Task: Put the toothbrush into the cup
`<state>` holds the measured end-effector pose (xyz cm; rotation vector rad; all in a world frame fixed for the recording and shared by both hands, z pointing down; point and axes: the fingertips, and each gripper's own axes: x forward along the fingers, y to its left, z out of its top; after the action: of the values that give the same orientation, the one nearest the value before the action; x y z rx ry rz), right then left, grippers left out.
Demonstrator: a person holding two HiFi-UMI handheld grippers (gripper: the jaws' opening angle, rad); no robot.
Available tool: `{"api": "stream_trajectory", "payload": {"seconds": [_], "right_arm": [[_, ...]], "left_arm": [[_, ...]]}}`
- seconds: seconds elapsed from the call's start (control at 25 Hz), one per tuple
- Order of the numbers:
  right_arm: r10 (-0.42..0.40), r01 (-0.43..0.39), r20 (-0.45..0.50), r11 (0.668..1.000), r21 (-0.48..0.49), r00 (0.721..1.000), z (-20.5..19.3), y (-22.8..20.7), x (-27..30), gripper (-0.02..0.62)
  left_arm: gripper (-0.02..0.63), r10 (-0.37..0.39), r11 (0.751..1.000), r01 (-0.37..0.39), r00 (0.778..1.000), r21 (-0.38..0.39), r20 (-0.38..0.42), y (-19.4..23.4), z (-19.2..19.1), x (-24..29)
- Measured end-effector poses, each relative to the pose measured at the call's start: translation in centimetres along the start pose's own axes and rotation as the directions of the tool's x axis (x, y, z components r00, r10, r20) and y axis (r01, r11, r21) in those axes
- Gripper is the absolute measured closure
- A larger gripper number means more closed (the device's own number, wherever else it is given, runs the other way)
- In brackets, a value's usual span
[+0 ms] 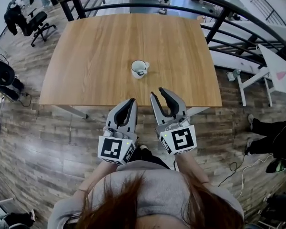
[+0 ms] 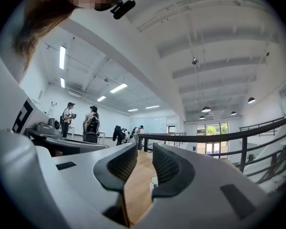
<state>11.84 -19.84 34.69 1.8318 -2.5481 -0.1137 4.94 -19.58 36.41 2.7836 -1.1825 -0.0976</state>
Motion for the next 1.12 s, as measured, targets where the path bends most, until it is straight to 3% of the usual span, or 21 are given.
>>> {"api": "stream_trajectory", "payload": {"seconds": [0.44, 0.88, 1.12], "right_arm": [[0.026, -0.026, -0.005, 1.000, 0.016, 1.000, 0.4, 1.0, -1.2, 0.580], [0.076, -0.076, 0.002, 0.995, 0.071, 0.997, 0.0, 1.9, -2.7, 0.580], [0.068, -0.070, 0.014, 0.992, 0.102, 0.998, 0.3, 1.8, -4.3, 0.580]], "left_arm": [[0.598, -0.016, 1.000, 0.016, 1.000, 0.005, 0.017, -1.2, 0.4, 0.3], [0.598, 0.031, 1.000, -0.031, 0.999, -0.004, 0.020, -1.7, -0.7, -0.8], [0.598, 0.021, 1.000, -0.021, 1.000, 0.002, 0.017, -3.0, -1.1, -1.7]]}}
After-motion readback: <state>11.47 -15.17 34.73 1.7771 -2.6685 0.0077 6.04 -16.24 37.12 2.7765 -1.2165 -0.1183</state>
